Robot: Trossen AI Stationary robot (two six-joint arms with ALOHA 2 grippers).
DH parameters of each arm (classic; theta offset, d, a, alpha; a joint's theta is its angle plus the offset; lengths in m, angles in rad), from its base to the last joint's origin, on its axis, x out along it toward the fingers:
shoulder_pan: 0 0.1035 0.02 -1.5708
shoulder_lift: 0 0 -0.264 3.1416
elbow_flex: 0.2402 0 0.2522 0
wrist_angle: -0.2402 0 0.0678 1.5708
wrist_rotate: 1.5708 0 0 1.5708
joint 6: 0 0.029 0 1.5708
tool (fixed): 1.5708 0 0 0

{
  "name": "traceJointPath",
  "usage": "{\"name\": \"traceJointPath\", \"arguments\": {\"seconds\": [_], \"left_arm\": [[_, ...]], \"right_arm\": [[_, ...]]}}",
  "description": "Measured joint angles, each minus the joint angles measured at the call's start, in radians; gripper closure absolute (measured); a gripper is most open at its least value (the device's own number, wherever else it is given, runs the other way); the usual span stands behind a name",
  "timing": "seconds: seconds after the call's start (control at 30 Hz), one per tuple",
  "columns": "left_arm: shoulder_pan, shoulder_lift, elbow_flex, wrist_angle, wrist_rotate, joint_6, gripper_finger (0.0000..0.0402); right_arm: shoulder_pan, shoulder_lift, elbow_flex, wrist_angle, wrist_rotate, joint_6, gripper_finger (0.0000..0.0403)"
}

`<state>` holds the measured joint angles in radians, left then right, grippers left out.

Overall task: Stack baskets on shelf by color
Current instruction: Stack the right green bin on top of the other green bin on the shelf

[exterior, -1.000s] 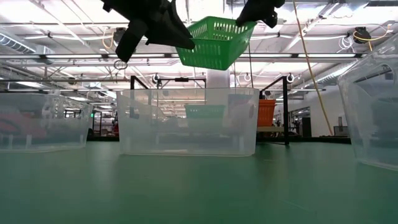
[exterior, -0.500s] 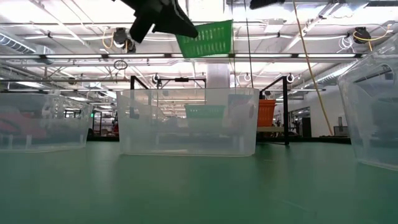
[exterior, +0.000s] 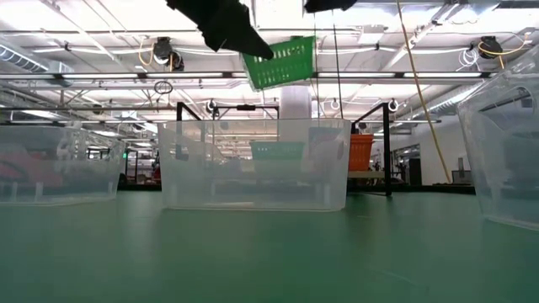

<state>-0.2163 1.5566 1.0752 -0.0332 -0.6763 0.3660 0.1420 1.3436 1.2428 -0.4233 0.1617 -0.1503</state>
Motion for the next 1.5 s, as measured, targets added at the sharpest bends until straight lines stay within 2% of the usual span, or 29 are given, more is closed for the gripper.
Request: {"name": "traceJointPath", "arguments": {"seconds": [0.17,0.37,0.6,0.97,1.07,1.27,1.4,1.5], "left_arm": [[0.012,0.000,0.000,-0.019,0.018,-0.010,0.0392],[0.031,0.001,0.000,-0.082,0.027,-0.030,0.0395],[0.033,0.001,-0.001,-0.121,0.025,-0.005,0.0393],[0.031,0.002,-0.002,-0.097,0.027,0.006,0.0395],[0.032,0.003,-0.002,-0.091,0.028,0.003,0.0390],[0.032,0.003,-0.002,-0.073,0.026,-0.002,0.0383],[0.031,0.003,-0.003,-0.069,0.033,-0.009,0.0392],[0.033,0.003,-0.003,-0.061,0.024,-0.003,0.0370]], "right_arm": [[-0.003,0.127,0.001,0.031,0.093,-0.070,0.0240],[-0.006,0.162,0.005,0.121,0.181,-0.200,0.0241],[-0.028,0.151,0.006,0.166,0.180,-0.263,0.0241],[-0.116,0.191,0.005,0.066,0.096,-0.162,0.0244],[-0.128,0.189,0.005,0.053,0.096,-0.141,0.0271],[-0.130,0.189,0.005,0.026,0.054,-0.151,0.0387],[-0.136,0.189,0.005,0.022,0.021,-0.128,0.0392],[-0.144,0.182,0.005,0.017,0.023,-0.130,0.0397]]}}
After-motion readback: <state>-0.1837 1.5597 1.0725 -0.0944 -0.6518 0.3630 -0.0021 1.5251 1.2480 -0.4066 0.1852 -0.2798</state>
